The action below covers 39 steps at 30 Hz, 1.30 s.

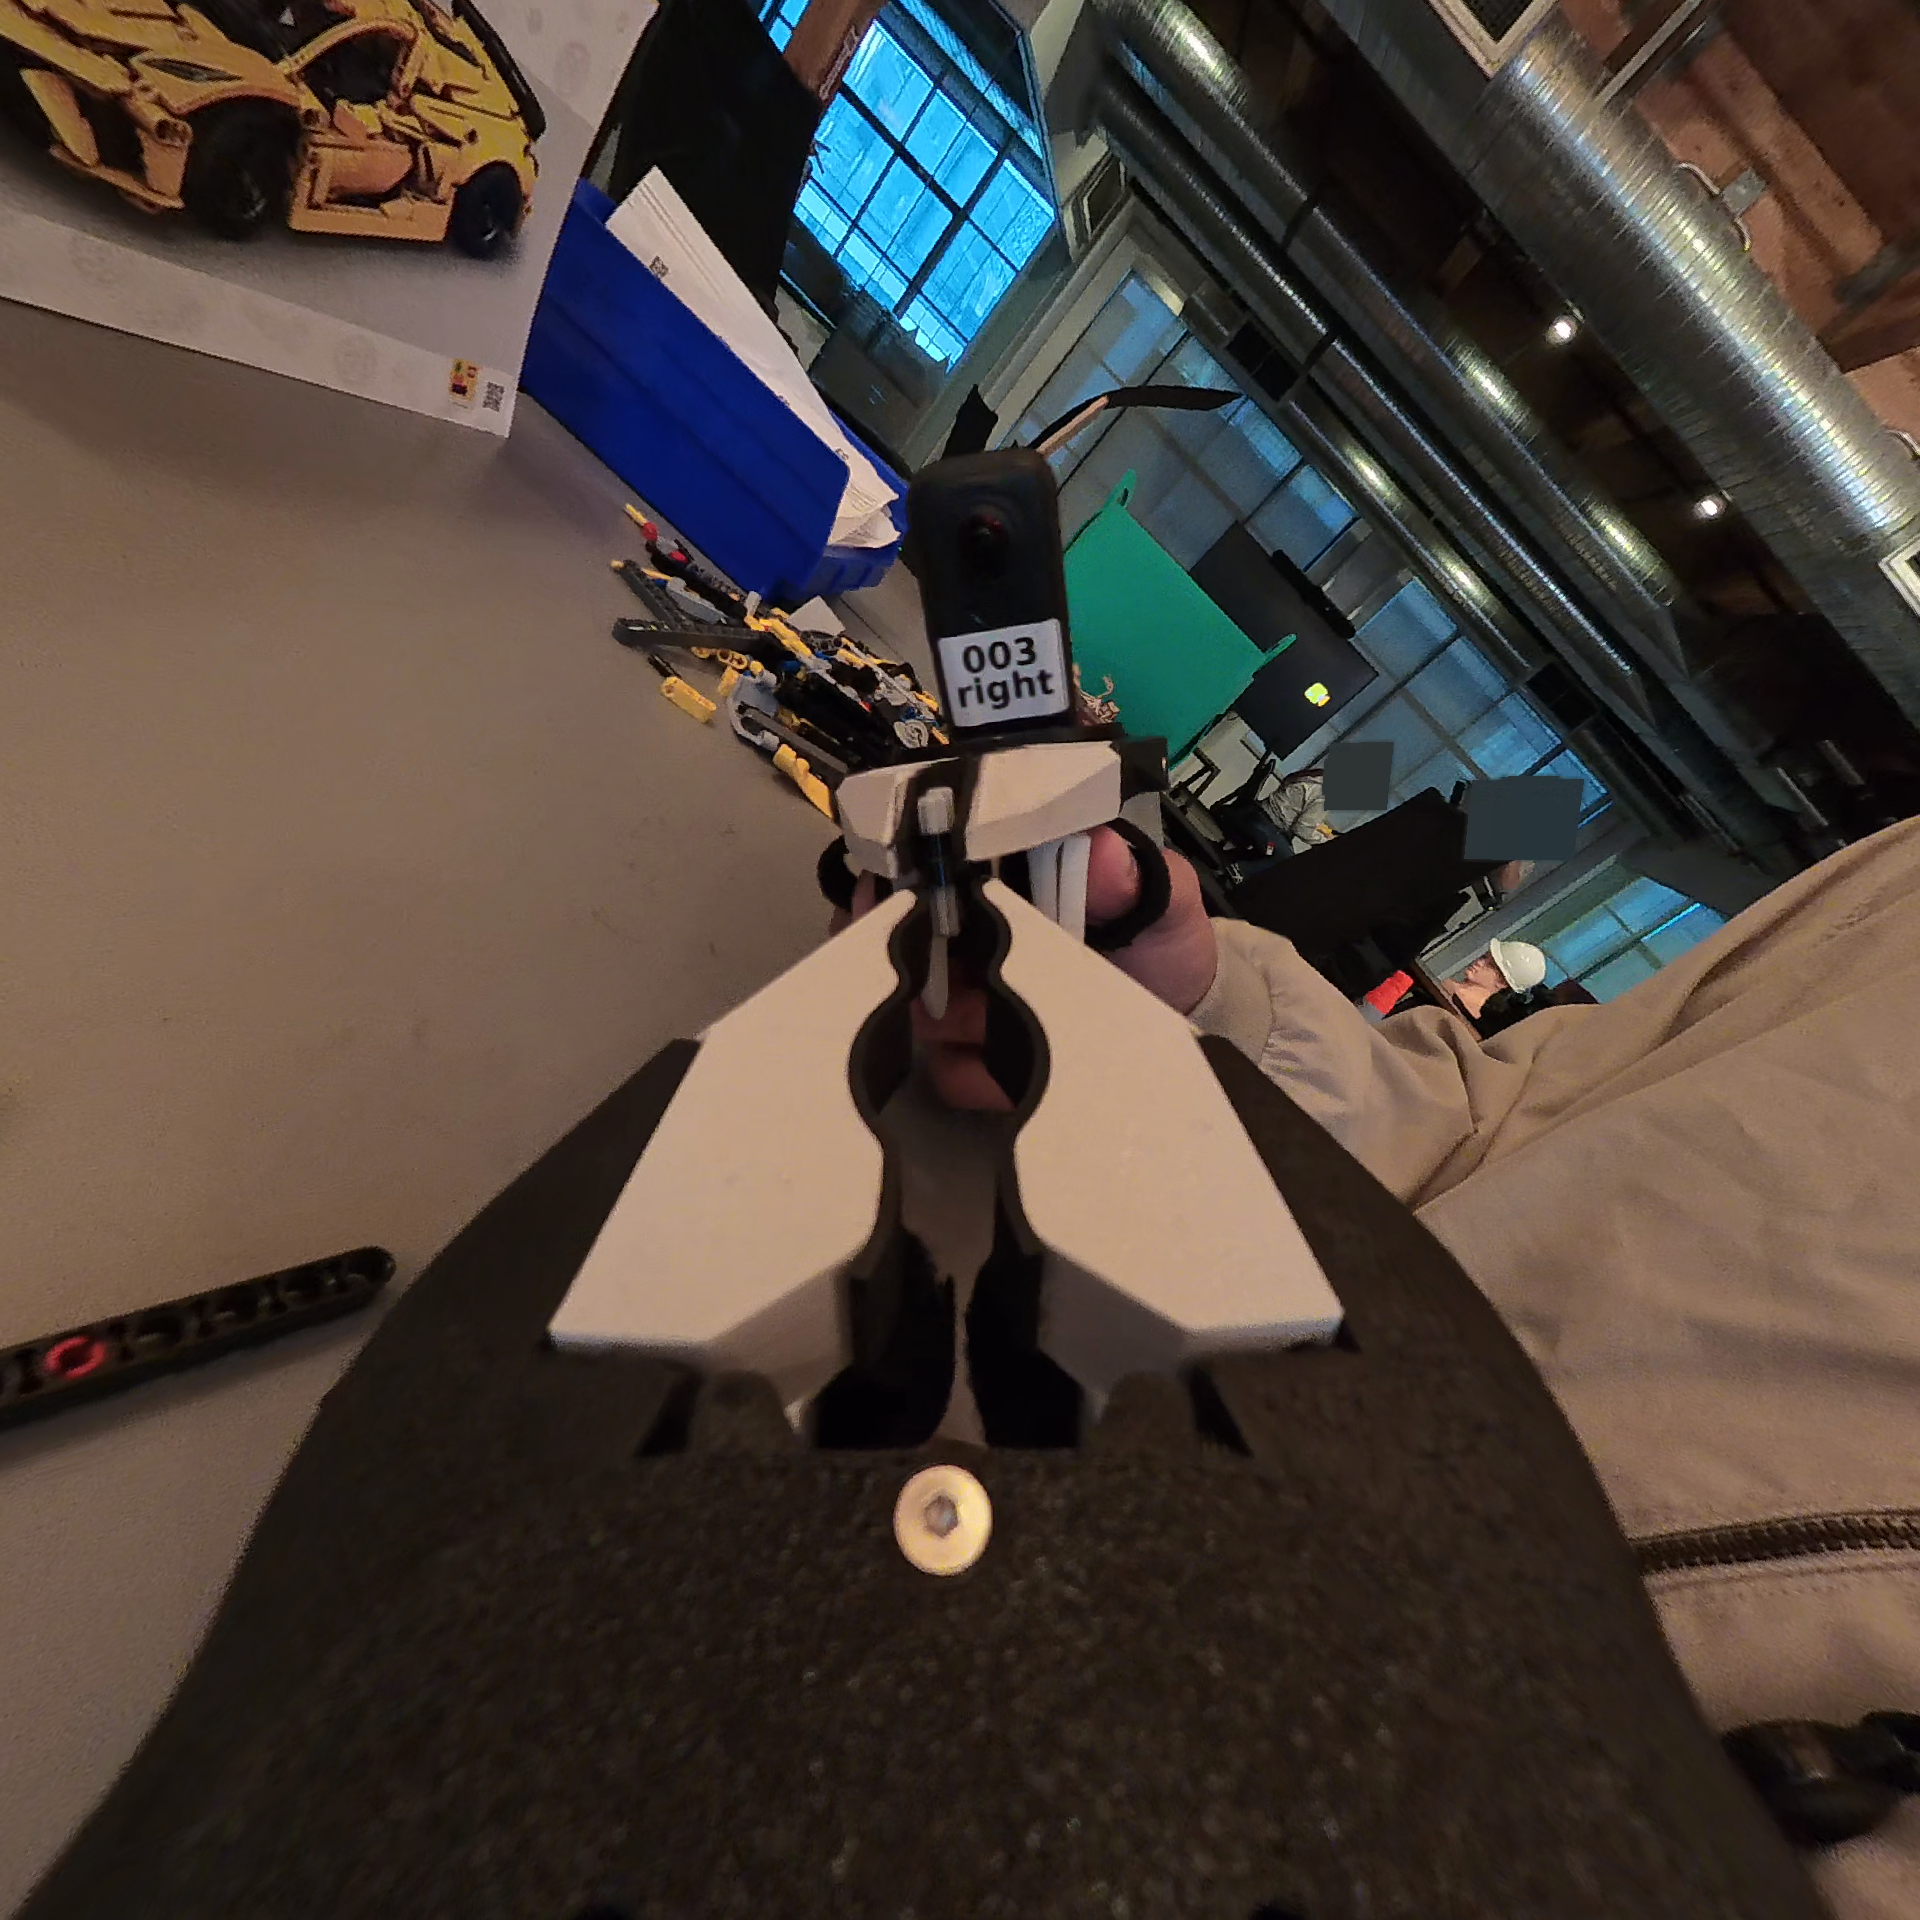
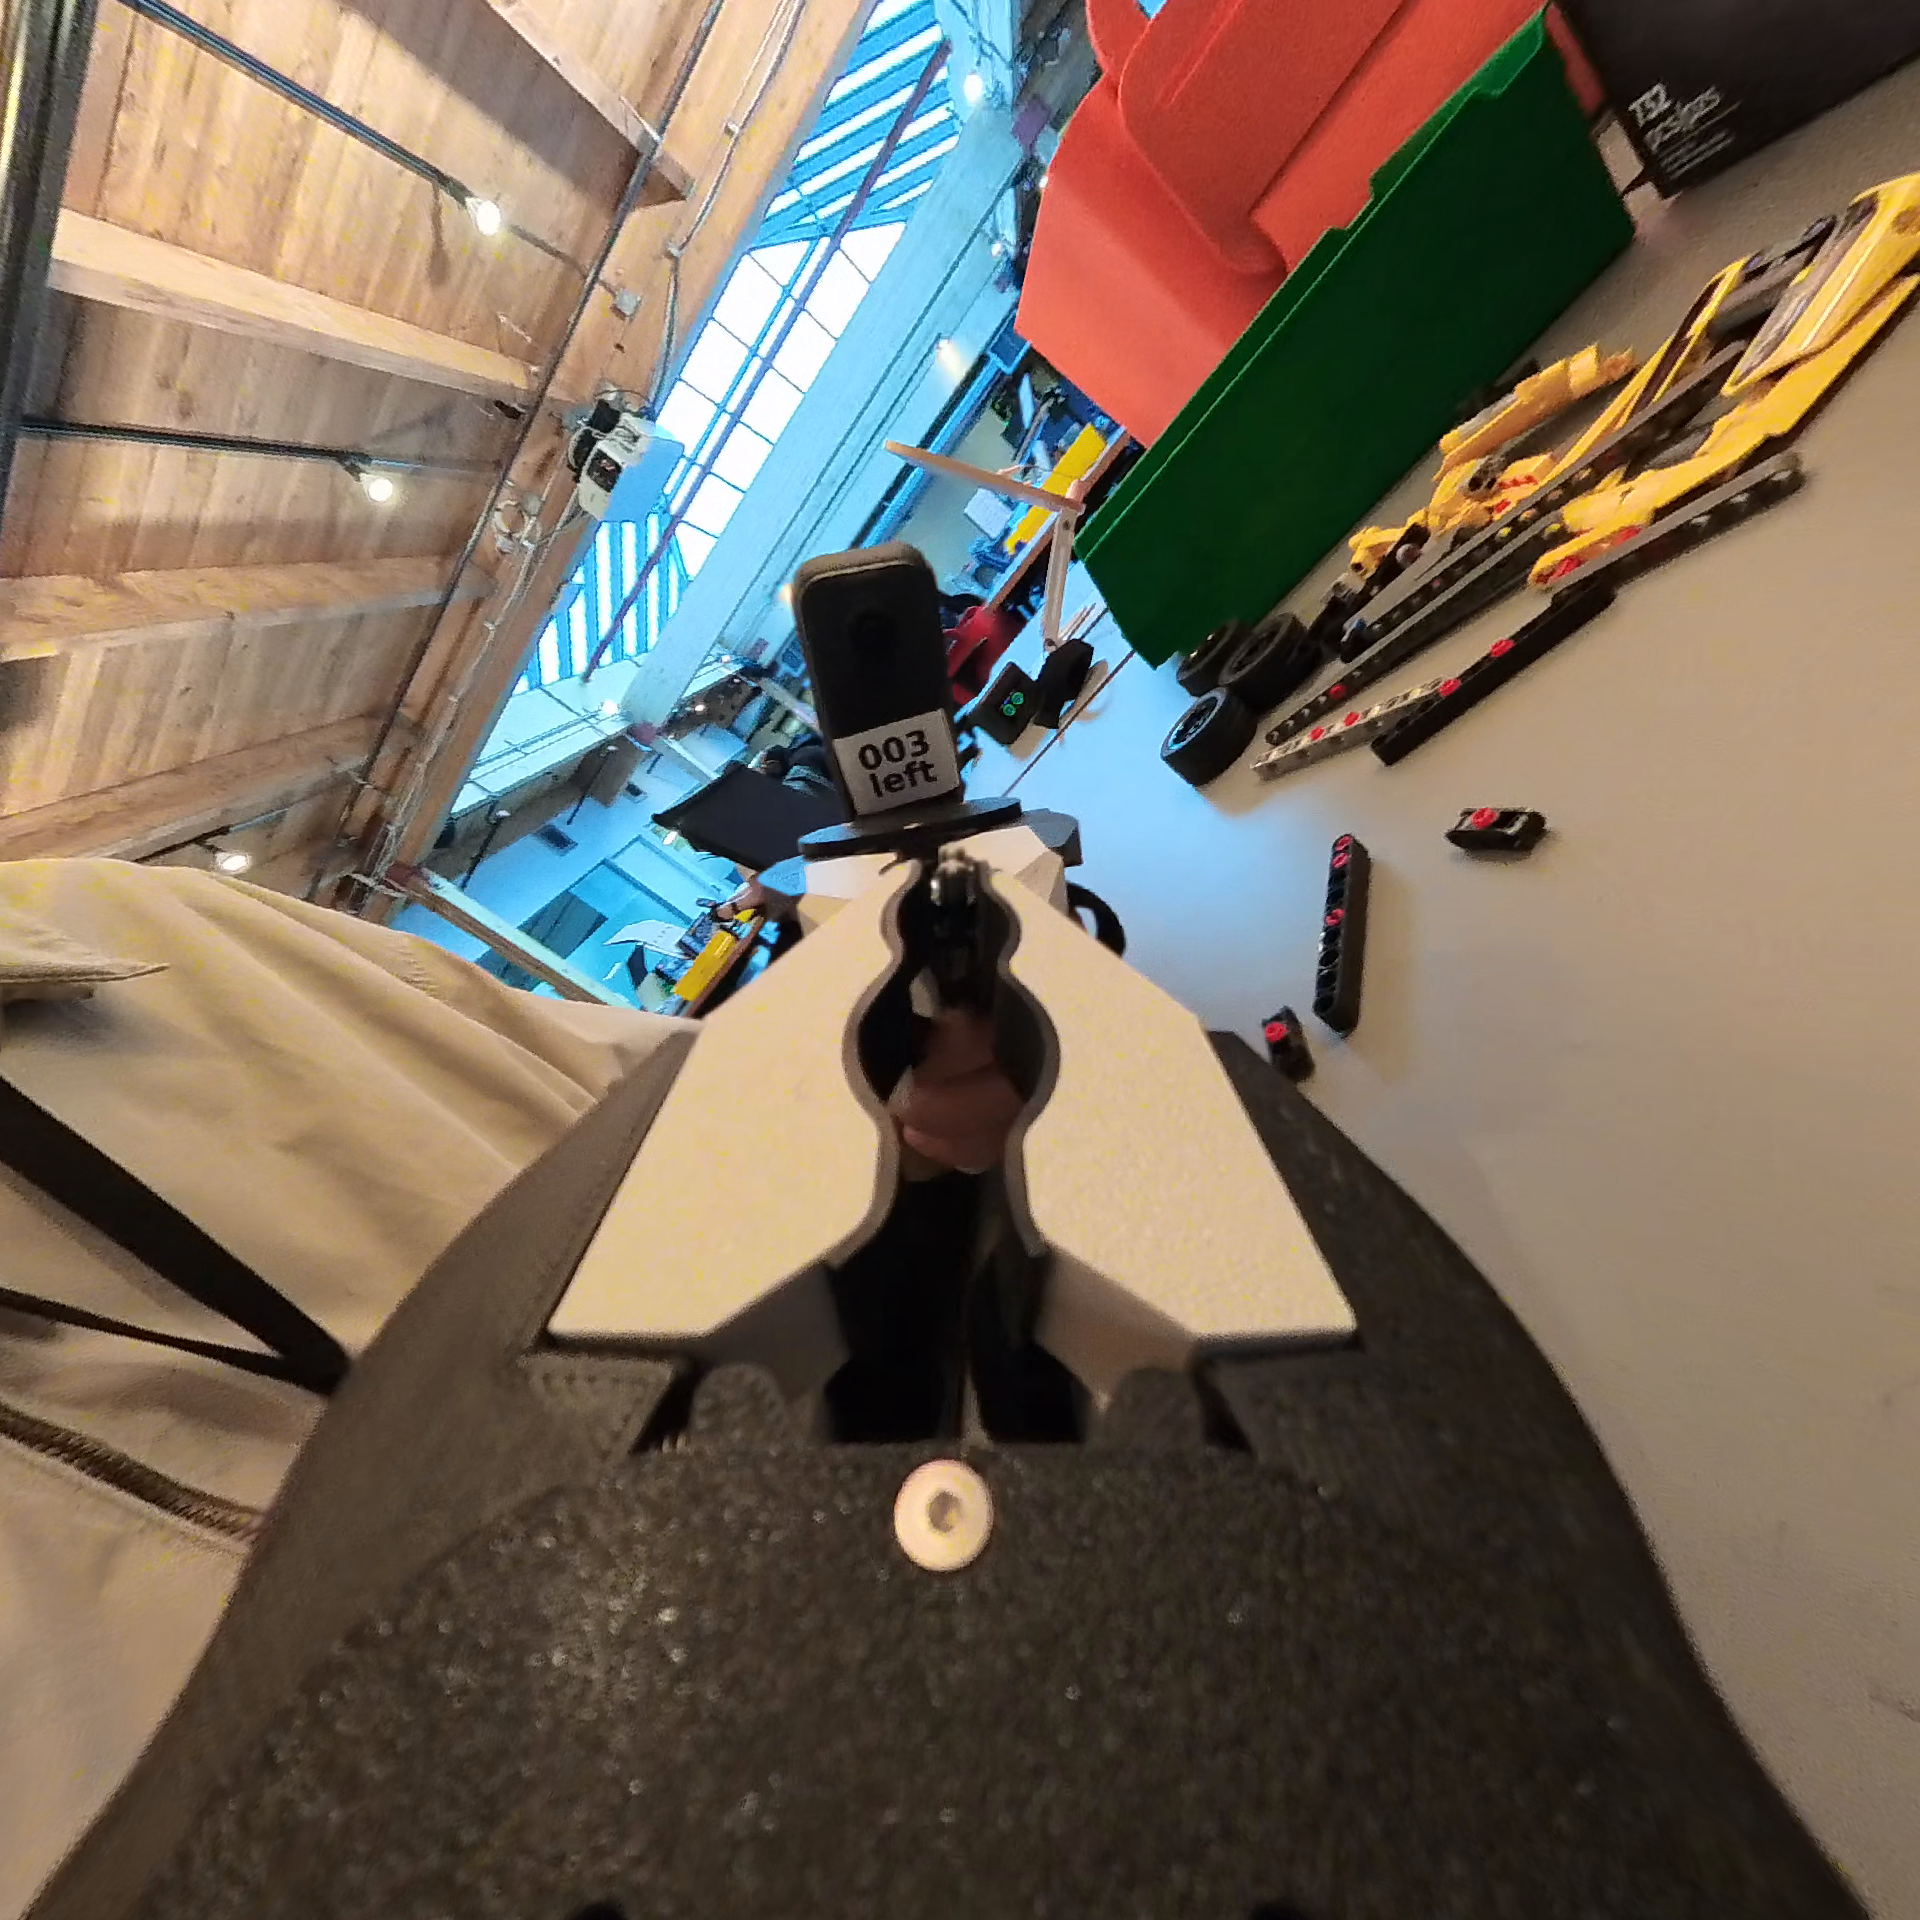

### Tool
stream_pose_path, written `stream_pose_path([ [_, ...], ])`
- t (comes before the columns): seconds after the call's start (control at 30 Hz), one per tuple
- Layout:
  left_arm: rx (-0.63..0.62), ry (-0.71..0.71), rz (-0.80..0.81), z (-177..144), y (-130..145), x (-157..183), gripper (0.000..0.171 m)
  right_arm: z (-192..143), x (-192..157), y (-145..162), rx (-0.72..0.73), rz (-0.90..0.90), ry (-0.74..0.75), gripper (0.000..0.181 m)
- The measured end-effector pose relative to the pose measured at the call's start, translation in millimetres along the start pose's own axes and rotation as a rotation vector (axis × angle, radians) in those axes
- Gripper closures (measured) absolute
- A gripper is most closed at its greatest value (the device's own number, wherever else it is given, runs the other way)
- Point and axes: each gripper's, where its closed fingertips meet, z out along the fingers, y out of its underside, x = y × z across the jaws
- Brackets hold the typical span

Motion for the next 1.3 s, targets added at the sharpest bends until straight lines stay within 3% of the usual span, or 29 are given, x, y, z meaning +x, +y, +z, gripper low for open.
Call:
stream_pose_path([
  [0.23,0.022,-0.021,-0.11,-2.3,4.1,-11.1,0.169,1.2,12.2,0.7,0.03,0.098,0.007,0.176],
  [0.5,0.051,0.008,-0.096,-9.1,-2.1,-5.0,0.169,3.5,6.1,-3.6,0.068,0.136,-0.057,0.176],
  [0.63,-0.072,0.06,-0.021,-5.7,14.2,11.2,0.17,-8.5,-7.6,13.5,-0.182,0.026,-0.081,0.176],
  [0.77,-0.188,0.103,0.065,1.7,30.9,24.6,0.169,-26.1,-16.9,28.8,-0.419,-0.267,-0.019,0.176],
  [0.93,-0.295,0.079,0.194,5.7,49.6,28.1,0.169,-40.4,-19.5,46.4,-0.585,-0.356,-0.028,0.176],
  [1.1,-0.236,0.112,0.198,3.3,41.9,35.4,0.169,-40.5,-26.1,42.5,-0.535,-0.451,-0.046,0.176],
  [1.3,-0.171,0.091,0.199,3.9,30.7,33.8,0.168,-38.0,-26.3,32.4,-0.431,-0.333,-0.081,0.176],
])
